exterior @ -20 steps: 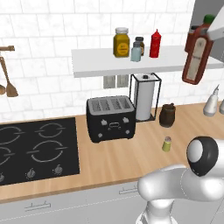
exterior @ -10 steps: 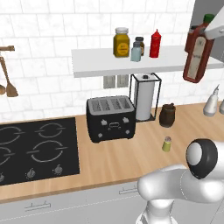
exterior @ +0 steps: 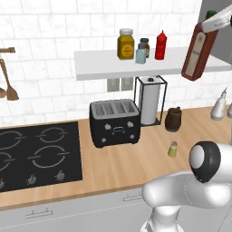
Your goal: Put the shaker and condiment bottle from the counter next to their counterparts in the cabinet.
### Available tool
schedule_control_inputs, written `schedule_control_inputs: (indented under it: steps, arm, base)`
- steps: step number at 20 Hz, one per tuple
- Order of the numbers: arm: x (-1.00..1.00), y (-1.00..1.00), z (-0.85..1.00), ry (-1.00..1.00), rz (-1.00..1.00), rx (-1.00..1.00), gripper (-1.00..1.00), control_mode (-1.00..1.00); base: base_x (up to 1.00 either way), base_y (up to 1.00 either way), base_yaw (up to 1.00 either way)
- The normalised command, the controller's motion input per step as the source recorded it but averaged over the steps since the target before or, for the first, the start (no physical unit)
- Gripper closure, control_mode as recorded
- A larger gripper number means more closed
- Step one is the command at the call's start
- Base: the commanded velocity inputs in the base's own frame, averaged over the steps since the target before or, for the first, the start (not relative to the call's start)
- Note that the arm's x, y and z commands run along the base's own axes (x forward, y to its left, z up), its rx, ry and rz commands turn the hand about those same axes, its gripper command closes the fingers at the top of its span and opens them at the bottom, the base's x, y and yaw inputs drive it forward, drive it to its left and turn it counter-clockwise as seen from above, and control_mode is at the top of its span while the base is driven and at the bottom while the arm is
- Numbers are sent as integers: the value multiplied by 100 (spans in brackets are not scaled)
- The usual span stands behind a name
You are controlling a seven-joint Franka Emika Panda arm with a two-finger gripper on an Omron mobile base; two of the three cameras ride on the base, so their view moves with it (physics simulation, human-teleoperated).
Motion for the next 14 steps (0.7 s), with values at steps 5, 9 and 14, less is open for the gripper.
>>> schedule_control_inputs:
  steps: [5,9,14]
  arm:
    - [25,-21,0,3,-10,13,100,-100]
    - [18,-1,0,0,0,0,100,-100]
    - [49,0,0,0,0,0,100,-100]
  base:
    - [0,0,0]
    - [0,0,0]
    - [0,0,0]
